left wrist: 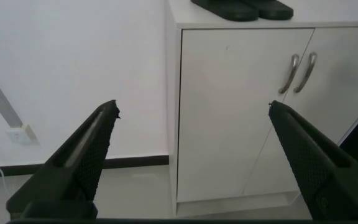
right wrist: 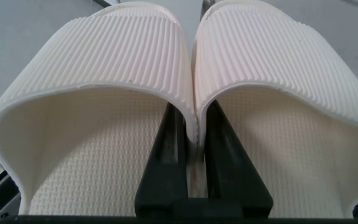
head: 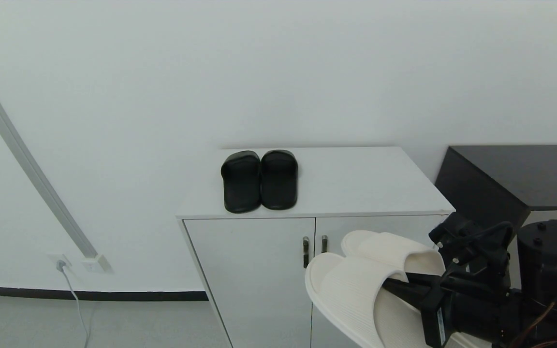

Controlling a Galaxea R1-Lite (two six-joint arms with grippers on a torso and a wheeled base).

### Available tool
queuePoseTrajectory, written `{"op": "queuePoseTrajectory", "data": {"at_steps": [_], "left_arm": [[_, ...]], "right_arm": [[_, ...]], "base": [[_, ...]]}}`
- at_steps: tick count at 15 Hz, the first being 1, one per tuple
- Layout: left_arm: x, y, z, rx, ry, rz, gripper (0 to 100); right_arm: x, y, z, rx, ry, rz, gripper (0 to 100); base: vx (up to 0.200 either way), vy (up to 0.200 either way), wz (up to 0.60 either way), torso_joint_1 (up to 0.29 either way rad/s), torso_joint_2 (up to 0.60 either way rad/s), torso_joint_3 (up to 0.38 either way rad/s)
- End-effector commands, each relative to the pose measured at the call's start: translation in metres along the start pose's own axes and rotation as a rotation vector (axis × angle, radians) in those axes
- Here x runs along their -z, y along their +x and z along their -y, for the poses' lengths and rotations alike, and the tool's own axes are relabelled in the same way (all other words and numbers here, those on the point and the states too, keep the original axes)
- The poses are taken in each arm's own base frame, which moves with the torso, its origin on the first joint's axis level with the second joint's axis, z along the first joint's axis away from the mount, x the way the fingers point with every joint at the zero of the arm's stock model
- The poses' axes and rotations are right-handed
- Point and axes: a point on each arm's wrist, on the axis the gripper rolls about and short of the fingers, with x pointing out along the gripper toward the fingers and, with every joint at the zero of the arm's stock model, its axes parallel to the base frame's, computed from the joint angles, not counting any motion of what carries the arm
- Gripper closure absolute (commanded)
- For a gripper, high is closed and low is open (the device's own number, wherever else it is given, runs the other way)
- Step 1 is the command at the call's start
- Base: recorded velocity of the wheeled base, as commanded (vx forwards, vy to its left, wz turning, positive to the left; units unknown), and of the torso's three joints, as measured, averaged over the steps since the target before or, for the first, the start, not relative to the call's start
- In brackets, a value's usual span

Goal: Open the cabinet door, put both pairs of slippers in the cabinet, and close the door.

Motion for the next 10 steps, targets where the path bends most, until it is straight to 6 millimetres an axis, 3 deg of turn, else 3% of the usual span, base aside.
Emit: {"op": "queuePoseTrajectory", "data": {"at_steps": [1,10], "left_arm": [[0.0,0.0001,0.0,0.0,-0.002,-0.001,0],[0.0,0.0001,0.0,0.0,-0.002,-0.001,0]], "right_arm": [[0.0016,0.0008,0.0,0.0,-0.001,-0.007,100],[0.0051,0.0048,-0.0005,-0.001,-0.003,-0.029,100]], "base": [[0.0,0.0,0.0,-0.222,0.54,0.315],[0.0,0.0,0.0,-0.201,0.53,0.317]]}}
